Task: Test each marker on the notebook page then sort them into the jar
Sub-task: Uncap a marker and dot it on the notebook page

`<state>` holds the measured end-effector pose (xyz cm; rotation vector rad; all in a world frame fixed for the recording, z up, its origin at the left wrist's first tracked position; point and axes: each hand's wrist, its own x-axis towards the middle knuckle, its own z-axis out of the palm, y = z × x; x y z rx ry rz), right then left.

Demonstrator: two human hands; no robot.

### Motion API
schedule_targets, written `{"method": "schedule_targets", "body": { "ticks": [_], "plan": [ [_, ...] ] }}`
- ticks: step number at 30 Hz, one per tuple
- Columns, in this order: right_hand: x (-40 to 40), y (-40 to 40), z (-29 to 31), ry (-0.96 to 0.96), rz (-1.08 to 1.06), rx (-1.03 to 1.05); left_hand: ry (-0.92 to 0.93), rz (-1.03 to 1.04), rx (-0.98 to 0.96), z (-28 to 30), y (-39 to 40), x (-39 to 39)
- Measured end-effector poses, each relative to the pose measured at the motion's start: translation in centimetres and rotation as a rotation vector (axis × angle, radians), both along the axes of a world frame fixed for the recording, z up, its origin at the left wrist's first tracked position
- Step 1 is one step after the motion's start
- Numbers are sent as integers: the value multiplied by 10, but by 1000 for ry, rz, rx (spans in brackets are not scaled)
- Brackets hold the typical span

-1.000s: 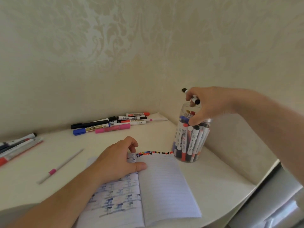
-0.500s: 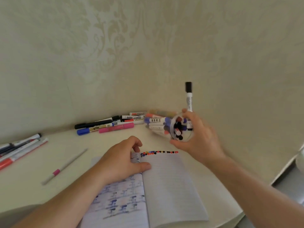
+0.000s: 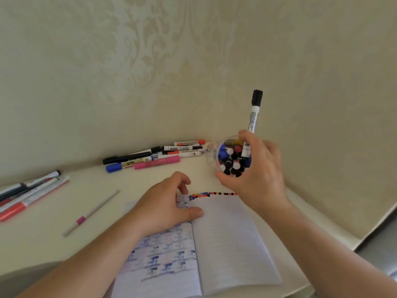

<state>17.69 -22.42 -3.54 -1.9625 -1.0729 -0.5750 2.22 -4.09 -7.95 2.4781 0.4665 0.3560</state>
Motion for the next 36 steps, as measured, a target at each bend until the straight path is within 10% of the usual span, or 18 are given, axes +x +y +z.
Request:
{"method": "schedule_targets", "body": {
  "ticks": [9, 21, 36],
  "plan": [
    [-33, 7, 2, -56, 55, -126, -11, 33, 157, 19, -14, 1],
    [-30, -1, 18, 395, 208, 66, -605, 15, -177, 24, -42, 42],
    [-21, -2, 13, 470, 194, 194, -651, 60, -145, 20, -47, 35]
  ]
}}
